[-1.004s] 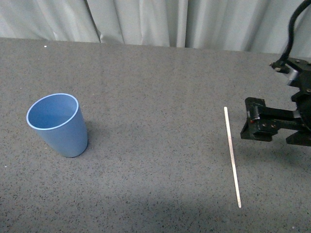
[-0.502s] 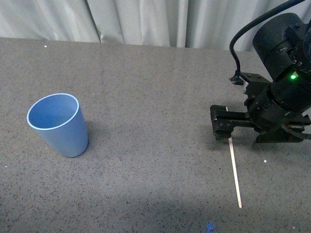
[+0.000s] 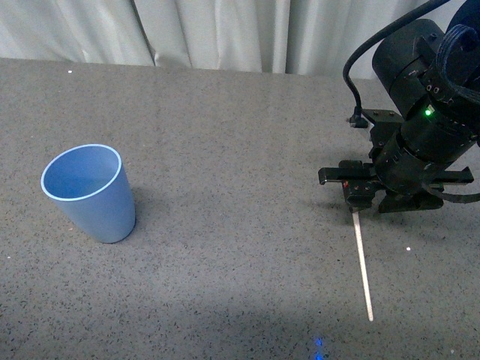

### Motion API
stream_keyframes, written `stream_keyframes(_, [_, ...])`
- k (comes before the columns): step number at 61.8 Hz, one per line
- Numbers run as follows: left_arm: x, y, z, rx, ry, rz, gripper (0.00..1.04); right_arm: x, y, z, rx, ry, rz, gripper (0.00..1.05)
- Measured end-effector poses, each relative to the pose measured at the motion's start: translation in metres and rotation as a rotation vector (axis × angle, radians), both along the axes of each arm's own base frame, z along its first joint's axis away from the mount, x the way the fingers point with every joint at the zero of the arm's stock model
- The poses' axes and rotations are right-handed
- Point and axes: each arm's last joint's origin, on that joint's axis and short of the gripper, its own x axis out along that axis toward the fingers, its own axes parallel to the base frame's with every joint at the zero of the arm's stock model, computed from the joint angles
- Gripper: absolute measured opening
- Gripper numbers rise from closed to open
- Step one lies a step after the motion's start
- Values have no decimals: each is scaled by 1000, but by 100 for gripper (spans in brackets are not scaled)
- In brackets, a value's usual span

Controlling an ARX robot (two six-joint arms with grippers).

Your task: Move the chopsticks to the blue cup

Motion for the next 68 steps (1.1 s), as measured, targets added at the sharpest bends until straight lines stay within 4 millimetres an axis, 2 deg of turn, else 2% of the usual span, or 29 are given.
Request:
stream_keyframes(2, [0,0,0,0,0,0,98,0,0,0,-8,1,-3,35])
stream_keyframes(11, [0,0,0,0,0,0,98,1,-1,0,-14,4,-7,16])
stream_keyframes(16, [0,0,0,0,0,0,98,1,-2,-1,-11,5,-12,1])
stream_keyframes(26, [0,0,0,0,0,0,98,-2,-5,0,11,-22,-24,1])
stream_keyframes(36, [0,0,0,0,0,0,98,-16,-8,5,64,-112,-8,1])
stream_keyframes(41, [0,0,0,0,0,0,98,-26,-4,22,133,-255,47,1])
stream_keyframes(53, [0,0,0,0,0,0,98,-34,16,85,300,-673,222,1])
stream_keyframes(68, [0,0,0,0,0,0,98,-38,52,112,527,-999,435,1])
